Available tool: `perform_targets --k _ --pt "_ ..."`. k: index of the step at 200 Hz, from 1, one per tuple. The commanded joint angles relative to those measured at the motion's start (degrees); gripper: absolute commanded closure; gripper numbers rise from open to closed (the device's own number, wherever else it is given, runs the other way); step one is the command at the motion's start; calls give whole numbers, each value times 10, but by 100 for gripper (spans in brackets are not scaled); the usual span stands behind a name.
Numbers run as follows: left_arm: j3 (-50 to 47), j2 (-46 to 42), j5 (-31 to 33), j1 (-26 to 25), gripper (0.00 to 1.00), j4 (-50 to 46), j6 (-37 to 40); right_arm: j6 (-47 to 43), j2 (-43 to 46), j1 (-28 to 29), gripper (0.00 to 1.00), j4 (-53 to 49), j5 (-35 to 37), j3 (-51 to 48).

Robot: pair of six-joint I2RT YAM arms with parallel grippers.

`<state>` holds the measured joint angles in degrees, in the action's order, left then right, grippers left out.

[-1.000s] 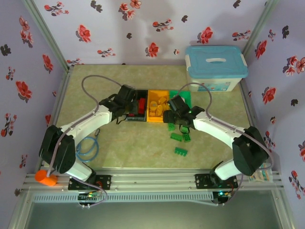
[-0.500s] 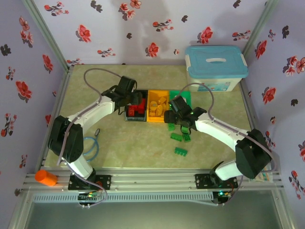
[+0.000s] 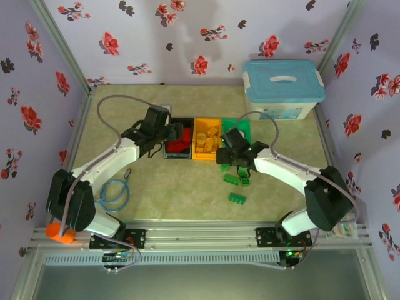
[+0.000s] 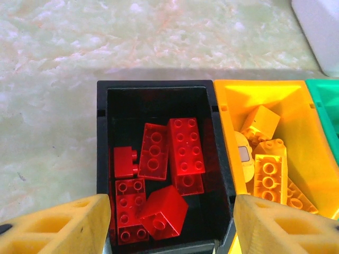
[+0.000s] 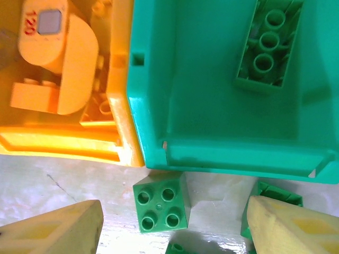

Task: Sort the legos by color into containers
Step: Place the lego in the container, then pick up the lego from the center of the table.

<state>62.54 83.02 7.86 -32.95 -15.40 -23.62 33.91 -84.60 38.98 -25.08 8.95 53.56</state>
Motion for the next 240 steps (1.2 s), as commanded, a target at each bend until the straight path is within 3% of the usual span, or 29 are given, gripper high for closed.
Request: perform_targets --k 1,125,165,208,240 --pt "-30 -33 -4 -7 38 36 13 16 -25 -3 28 5 -12 -3" --pt "-136 -115 1 -14 40 40 -9 21 -119 10 32 16 -24 28" --pt "-155 -127 3 -14 41 46 -16 22 -130 17 45 14 -11 35" --pt "-163 -131 3 -15 43 47 -18 18 -125 31 66 -11 3 52" --pt "-173 -137 3 -16 44 51 -23 12 -97 42 70 -37 15 66"
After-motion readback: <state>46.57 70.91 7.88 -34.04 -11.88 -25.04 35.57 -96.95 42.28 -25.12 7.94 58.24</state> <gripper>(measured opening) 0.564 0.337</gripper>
